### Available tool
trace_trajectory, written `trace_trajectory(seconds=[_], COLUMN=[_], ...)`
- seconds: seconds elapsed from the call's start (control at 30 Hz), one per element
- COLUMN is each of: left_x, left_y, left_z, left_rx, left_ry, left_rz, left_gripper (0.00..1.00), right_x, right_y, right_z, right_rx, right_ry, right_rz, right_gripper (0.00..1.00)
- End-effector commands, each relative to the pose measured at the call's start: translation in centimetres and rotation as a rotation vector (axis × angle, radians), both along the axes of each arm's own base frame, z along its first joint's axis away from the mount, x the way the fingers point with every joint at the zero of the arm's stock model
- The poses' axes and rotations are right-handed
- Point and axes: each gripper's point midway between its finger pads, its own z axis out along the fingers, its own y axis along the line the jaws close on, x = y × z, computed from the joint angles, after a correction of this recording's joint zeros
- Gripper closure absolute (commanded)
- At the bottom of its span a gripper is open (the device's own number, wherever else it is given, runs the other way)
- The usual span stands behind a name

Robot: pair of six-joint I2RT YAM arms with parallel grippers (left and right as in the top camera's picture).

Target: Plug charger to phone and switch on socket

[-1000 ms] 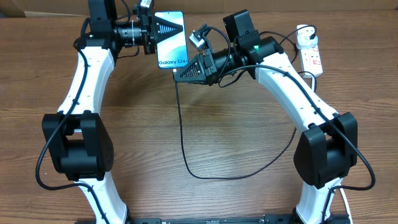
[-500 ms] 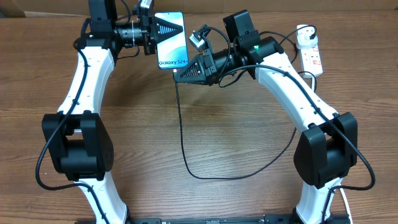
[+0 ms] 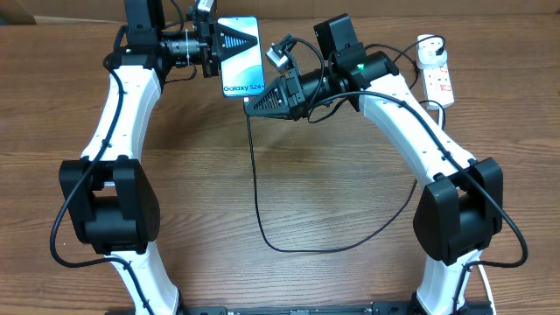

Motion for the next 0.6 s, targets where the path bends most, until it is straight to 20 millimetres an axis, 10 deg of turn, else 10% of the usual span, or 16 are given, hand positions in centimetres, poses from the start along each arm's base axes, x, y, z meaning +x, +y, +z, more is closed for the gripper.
trace_trajectory(seconds=[0.0, 0.57], left_x=[-0.99, -0.94], left_y=[-0.99, -0.98], left_z=[0.68, 0.65], left_rx=[-0.015, -0.013], left_ry=[-0.042, -0.042], left_rz=[-0.051, -0.048], left_gripper=[0.96, 0.96], right_x=[-0.33, -0.61], right_y=[-0.26, -0.27], right_z=[1.91, 2.35], right_rx=[0.044, 0.066], right_ry=[-0.043, -0.041], right_rz=[0.015, 0.032], right_gripper=[0.96, 0.96])
